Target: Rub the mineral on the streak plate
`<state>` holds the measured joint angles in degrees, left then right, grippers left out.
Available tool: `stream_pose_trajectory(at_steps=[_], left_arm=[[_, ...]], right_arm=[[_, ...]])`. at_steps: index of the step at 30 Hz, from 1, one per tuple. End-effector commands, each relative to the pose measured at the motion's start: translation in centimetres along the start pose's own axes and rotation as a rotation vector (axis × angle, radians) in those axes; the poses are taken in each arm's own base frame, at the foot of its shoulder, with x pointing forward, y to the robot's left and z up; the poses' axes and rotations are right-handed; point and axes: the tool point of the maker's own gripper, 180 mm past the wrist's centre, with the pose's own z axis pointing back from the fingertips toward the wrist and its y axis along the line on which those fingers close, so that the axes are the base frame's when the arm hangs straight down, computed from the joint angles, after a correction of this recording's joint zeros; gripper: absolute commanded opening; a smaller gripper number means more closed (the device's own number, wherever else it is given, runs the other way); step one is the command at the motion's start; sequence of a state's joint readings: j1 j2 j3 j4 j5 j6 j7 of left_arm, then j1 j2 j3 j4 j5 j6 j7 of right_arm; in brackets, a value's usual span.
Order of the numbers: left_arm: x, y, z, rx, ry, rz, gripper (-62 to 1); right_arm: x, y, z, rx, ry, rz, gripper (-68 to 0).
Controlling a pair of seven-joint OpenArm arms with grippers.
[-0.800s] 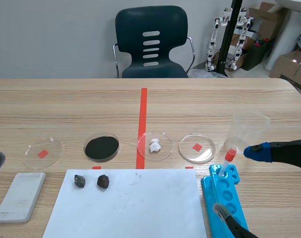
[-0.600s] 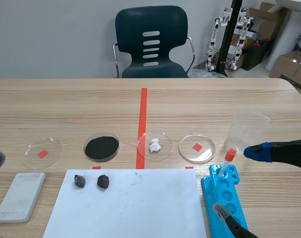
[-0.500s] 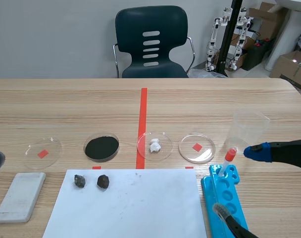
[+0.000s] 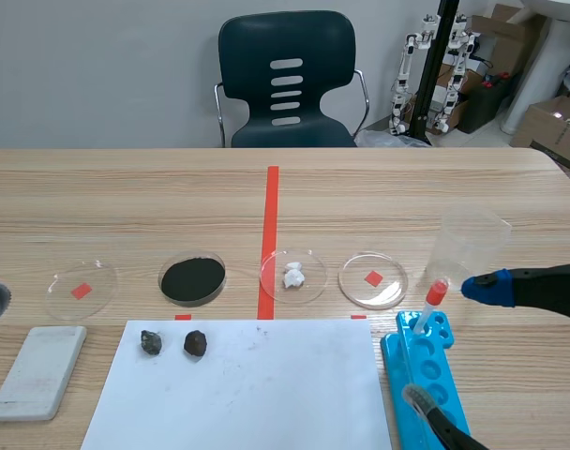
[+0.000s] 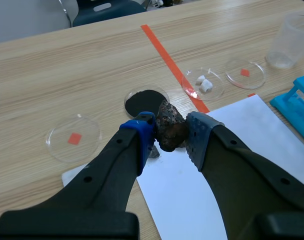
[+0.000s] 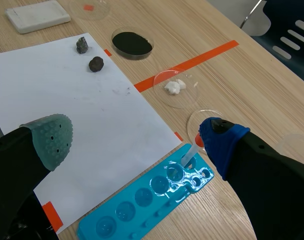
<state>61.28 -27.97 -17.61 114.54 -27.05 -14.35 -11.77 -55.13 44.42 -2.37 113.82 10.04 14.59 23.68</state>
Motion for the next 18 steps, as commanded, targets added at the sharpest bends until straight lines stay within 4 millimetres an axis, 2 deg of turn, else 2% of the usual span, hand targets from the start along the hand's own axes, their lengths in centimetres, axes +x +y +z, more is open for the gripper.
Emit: stream_pose_trajectory(at_steps=[1, 12, 15, 18], left_arm=[[1.5, -0.5, -0.6, -0.027, -0.059, 0.001, -50.9], [2.9, -2.9, -2.6, -0.110, -0.141, 0.045, -50.9], [2.6, -3.2, -3.4, -0.129, -0.107, 0.033, -50.9], [1.4, -3.1, -4.2, -0.133, -0.023, 0.007, -50.9]], right_arm=[[0.5, -0.1, 0.0, -0.004, -0.020, -0.007, -14.6], [0.5, -0.1, 0.0, -0.004, -0.020, -0.007, -14.6], [0.5, -0.1, 0.0, -0.004, -0.020, -0.007, -14.6], [0.5, -0.1, 0.0, -0.004, -0.020, -0.007, -14.6]])
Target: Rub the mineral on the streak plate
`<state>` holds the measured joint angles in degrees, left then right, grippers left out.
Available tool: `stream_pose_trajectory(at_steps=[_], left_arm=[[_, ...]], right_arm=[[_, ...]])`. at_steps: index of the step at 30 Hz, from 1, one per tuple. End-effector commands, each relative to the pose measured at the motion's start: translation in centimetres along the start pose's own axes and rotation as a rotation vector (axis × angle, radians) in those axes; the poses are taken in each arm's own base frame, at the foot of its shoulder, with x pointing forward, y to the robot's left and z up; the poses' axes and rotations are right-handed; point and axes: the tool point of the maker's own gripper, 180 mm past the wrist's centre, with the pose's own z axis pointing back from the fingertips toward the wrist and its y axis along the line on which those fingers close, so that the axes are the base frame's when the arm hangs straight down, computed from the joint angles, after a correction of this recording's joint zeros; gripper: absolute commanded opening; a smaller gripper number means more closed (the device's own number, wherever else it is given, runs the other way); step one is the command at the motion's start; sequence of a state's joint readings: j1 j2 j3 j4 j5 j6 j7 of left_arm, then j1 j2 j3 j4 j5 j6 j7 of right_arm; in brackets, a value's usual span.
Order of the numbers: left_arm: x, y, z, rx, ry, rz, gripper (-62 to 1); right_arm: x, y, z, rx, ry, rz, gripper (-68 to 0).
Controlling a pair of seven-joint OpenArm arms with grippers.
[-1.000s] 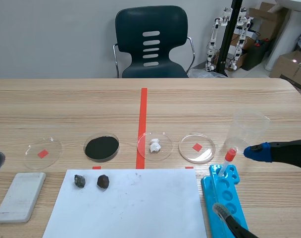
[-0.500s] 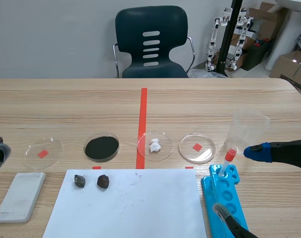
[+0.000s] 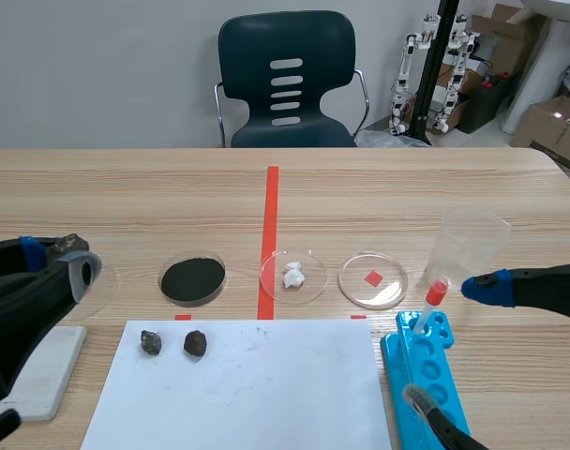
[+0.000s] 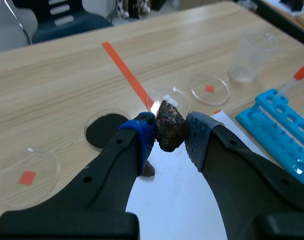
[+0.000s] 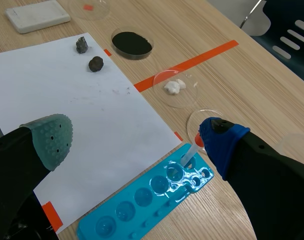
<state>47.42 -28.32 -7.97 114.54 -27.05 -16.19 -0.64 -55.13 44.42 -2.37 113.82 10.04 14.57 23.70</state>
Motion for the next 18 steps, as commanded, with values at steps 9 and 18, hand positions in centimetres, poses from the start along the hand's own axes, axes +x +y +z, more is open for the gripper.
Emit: stream_pose_trajectory(at_steps=[9, 18], left_arm=[[-1.0, 3.6, -1.8, 0.129, 0.181, -0.045, -50.9], [-3.1, 7.0, -2.3, 0.323, 0.384, 0.064, -50.9]], right_arm=[[0.5, -0.1, 0.0, -0.003, -0.019, -0.007, -14.6], [0.5, -0.1, 0.0, -0.003, -0.019, -0.007, -14.6]])
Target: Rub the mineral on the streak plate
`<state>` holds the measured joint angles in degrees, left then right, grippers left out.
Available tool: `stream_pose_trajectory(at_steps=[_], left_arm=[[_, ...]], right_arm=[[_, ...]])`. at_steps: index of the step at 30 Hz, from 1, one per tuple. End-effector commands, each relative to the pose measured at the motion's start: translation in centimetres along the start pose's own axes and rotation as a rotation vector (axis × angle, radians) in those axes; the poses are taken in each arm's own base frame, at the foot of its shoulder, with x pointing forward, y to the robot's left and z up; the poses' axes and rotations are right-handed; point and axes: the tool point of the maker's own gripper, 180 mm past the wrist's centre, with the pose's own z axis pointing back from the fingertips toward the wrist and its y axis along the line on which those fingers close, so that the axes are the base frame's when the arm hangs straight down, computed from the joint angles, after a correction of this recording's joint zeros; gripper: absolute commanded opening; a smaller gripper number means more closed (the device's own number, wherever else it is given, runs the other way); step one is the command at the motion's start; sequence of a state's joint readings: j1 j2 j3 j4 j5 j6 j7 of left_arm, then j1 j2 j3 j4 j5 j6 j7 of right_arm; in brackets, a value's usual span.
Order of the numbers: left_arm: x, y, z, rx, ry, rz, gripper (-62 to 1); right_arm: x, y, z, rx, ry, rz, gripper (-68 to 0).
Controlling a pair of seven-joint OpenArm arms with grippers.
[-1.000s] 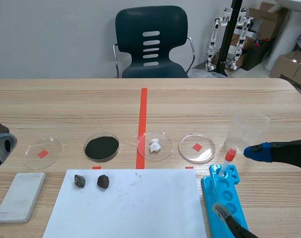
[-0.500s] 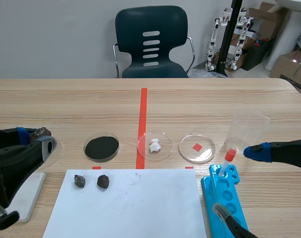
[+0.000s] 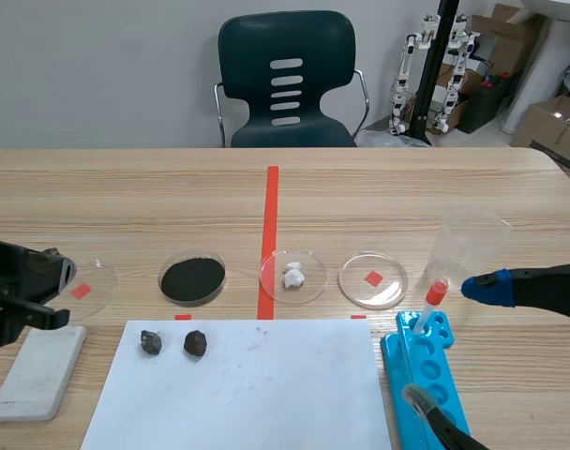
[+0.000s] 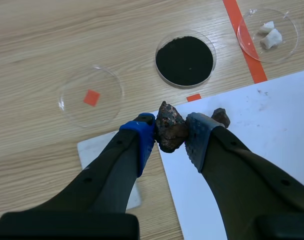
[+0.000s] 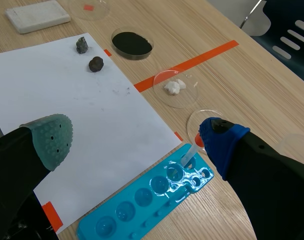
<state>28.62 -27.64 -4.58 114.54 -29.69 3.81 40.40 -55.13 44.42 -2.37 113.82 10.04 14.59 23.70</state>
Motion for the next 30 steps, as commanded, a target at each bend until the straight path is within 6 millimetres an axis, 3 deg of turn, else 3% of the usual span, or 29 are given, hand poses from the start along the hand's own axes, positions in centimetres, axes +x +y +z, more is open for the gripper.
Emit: stream_pose_trajectory(at_steps=[1, 13, 22, 30], left_arm=[[0.6, 0.0, -0.1, 0.011, 0.000, 0.014, -50.9], [-4.8, 2.6, -3.9, 0.110, 0.360, 0.140, -50.9], [-6.3, 5.6, -5.8, 0.176, 0.497, 0.178, -50.9], [-6.9, 6.3, -7.3, 0.174, 0.536, 0.148, -50.9]], right_arm=[[0.5, -0.1, 0.0, -0.004, -0.019, -0.007, -14.6], [0.5, -0.1, 0.0, -0.004, -0.019, -0.007, -14.6], [0.5, -0.1, 0.0, -0.004, -0.019, -0.007, -14.6], [0.5, -0.1, 0.0, -0.004, -0.019, -0.007, -14.6]])
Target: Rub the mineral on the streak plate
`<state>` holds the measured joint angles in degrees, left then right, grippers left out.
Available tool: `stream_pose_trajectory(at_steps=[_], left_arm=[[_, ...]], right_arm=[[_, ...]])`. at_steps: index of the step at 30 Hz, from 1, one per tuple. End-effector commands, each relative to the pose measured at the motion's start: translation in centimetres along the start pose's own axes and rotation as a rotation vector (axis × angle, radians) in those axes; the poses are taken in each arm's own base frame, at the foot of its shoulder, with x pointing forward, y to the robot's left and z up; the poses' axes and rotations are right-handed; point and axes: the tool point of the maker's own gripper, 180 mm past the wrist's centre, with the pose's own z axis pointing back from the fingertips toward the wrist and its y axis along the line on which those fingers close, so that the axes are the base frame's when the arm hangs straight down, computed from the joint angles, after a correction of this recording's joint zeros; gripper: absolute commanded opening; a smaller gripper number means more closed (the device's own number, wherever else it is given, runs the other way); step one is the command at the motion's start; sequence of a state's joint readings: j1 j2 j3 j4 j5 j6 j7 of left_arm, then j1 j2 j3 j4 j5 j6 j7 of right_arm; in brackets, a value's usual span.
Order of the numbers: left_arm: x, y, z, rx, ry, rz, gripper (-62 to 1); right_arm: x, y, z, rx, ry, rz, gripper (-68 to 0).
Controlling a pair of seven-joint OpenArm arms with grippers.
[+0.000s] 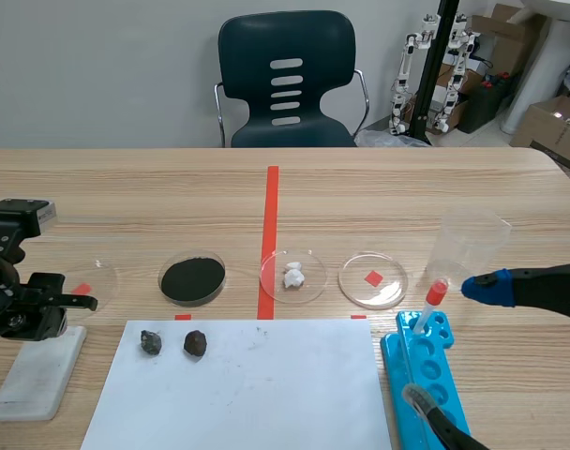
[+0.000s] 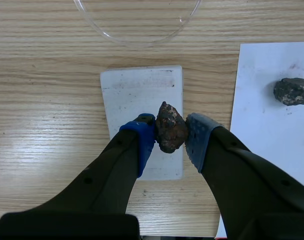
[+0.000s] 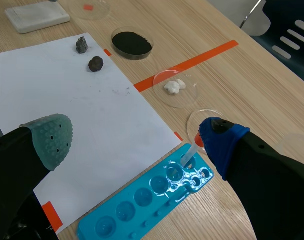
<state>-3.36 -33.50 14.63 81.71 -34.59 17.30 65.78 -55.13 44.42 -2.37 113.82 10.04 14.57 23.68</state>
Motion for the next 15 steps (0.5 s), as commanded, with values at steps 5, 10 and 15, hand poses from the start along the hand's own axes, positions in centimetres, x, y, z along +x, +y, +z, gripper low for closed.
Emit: stream_pose_trajectory(at_steps=[5, 10, 15], left_arm=[[1.1, 0.2, -0.4, 0.011, -0.006, -0.010, -50.9], [0.8, 0.9, -1.2, 0.029, 0.026, -0.001, -50.9], [0.6, 1.6, -1.7, 0.040, 0.047, 0.004, -50.9]], right_arm=[[0.5, -0.1, 0.0, -0.003, -0.020, -0.007, -14.6], [0.5, -0.1, 0.0, -0.003, -0.020, -0.007, -14.6], [0.5, -0.1, 0.0, -0.003, -0.020, -0.007, -14.6]])
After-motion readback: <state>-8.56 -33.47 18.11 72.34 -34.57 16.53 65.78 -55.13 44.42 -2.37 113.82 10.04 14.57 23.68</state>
